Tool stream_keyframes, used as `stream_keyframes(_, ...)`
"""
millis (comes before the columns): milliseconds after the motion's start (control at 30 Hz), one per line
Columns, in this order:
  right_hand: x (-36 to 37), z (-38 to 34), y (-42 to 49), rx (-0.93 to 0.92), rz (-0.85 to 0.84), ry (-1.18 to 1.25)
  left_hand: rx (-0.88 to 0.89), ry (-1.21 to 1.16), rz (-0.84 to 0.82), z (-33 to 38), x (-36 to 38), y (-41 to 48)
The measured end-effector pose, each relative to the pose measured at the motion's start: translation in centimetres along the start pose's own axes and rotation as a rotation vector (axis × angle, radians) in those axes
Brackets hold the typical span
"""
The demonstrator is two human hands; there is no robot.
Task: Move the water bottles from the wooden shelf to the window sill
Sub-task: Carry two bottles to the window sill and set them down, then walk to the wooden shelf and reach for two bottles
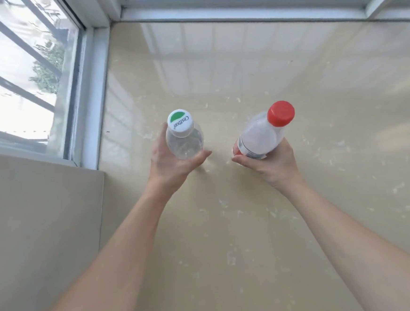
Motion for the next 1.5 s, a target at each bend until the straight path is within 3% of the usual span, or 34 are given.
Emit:
stream_keyframes(200, 0.9, 2.0, -0.6, 0.138, 0.012, -0.042, -0.056, 0.101, -0.085, -3.4, -1.1, 0.4)
stream_keyframes(533, 1.4, 2.4, -0.5, 0.152, 0.016, -0.144, -0.114, 0.218, -0.111, -5.9, -1.1, 1.3)
stream_keyframes(633, 0.2, 2.5, -1.7, 0.133, 0.039, -0.247, -0.087, 0.445, -0.060, -5.8, -2.0, 0.5)
stream_keyframes(700, -1.3, 2.5, -3.3, 0.113, -0.008, -0.490, -0.061, 0.647, -0.022, -4.9, -3.4, -1.0)
stream_keyframes(867, -6.4, 0.2, -9.2, 0.097, -0.127, -0.912, 0.079, 0.898, -0.039, 0.3, -5.8, -7.0)
stream_keyframes(967, -10.2, -3.1, -12.8, -0.024, 0.008, -1.010, 0.189, 0.959, -0.018, 6.0, -5.3, -10.7)
stream_keyframes(1233, -17.1, -16.4, -20.1, -0.226, 0.252, -1.057, 0.417, 0.919, 0.011, 21.2, -2.0, -18.2)
stream_keyframes(1500, -22.9, -23.5, -24.0, -0.367, 0.496, -1.032, 0.583, 1.092, -0.048, 28.6, 1.5, -22.7)
Point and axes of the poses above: each hand's wrist, its own y-axis towards the middle knuckle, its own x-axis out of the palm, z = x × y, the point moved 6 cm from there along y, towards the middle knuckle, and after that the axes turned 15 degrees about -y, right-handed, at the moved point
